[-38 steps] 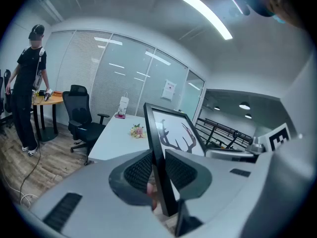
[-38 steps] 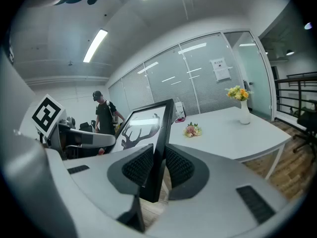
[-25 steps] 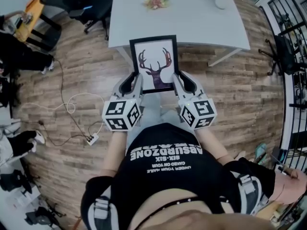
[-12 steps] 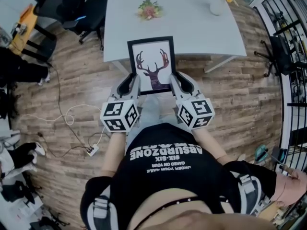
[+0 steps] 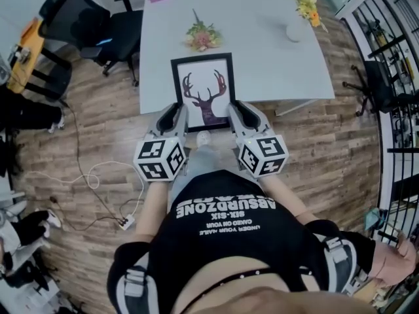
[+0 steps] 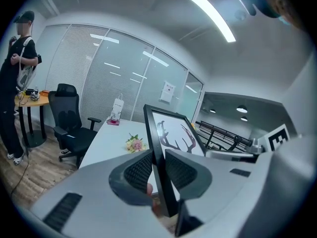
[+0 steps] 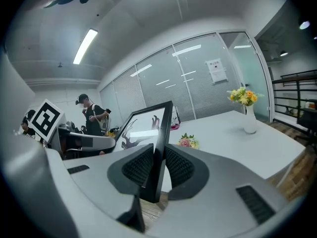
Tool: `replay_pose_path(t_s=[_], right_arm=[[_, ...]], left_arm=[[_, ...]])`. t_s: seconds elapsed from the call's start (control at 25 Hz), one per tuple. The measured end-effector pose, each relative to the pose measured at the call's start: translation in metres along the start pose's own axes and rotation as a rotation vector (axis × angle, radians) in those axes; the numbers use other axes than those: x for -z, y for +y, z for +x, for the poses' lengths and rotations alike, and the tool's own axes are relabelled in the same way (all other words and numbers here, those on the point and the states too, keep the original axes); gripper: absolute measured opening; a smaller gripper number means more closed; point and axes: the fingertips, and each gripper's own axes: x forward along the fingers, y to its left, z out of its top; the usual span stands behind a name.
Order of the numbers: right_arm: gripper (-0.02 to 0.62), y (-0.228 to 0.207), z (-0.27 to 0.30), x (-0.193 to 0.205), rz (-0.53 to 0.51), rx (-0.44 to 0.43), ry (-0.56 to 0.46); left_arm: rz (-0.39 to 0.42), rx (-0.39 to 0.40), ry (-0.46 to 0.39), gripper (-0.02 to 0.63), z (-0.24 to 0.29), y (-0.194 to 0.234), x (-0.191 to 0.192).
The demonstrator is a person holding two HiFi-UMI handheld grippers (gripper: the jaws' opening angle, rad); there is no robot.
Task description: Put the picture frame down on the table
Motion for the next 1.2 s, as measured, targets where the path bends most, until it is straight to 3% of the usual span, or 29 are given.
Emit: replay_pose_path(t_s=[0.52, 1.2], right_arm=[[0.089, -0.031, 0.089, -0.01, 0.02, 0.026, 0.052], [0.09, -0.06, 0.164, 0.02, 0.034, 0.051, 0.171]], left_arm=[[-0.003, 0.018, 0.051, 0.092, 0.077, 0.051, -0.025], [-0.05, 0.018, 0.186, 0.092, 0.144, 0.103, 0.0]])
